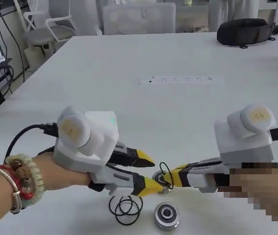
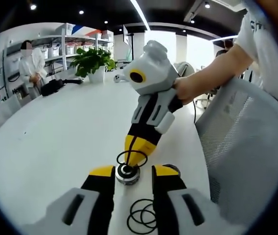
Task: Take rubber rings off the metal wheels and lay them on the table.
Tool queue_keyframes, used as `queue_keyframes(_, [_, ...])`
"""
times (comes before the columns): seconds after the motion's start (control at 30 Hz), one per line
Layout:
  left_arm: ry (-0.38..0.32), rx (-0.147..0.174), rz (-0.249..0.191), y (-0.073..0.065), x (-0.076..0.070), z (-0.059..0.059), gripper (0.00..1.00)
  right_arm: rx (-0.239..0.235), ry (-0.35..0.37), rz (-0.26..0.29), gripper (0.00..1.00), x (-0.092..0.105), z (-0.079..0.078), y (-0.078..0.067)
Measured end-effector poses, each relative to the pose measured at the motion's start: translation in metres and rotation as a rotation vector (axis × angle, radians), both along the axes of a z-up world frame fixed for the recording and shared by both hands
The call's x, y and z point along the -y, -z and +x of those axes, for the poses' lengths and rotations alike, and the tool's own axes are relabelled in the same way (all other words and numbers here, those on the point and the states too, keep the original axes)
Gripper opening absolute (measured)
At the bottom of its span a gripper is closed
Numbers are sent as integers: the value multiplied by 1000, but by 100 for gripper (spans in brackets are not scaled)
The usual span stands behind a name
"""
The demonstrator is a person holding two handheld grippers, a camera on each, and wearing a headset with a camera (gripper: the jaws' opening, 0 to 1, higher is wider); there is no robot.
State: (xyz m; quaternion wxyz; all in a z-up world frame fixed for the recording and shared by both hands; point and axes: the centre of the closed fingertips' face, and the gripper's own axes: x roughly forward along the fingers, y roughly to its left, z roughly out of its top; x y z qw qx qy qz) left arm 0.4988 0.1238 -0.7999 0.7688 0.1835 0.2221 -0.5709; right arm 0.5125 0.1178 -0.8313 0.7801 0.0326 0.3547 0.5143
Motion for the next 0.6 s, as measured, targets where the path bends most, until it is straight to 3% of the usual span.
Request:
queue_keyframes(0.3, [16, 51, -10, -27, -17, -8, 33, 3, 9, 12, 0, 1, 0, -4])
queue_keyframes(0.6, [-17, 97, -26, -55, -42, -12, 40, 6, 4, 23, 0, -2, 0, -7])
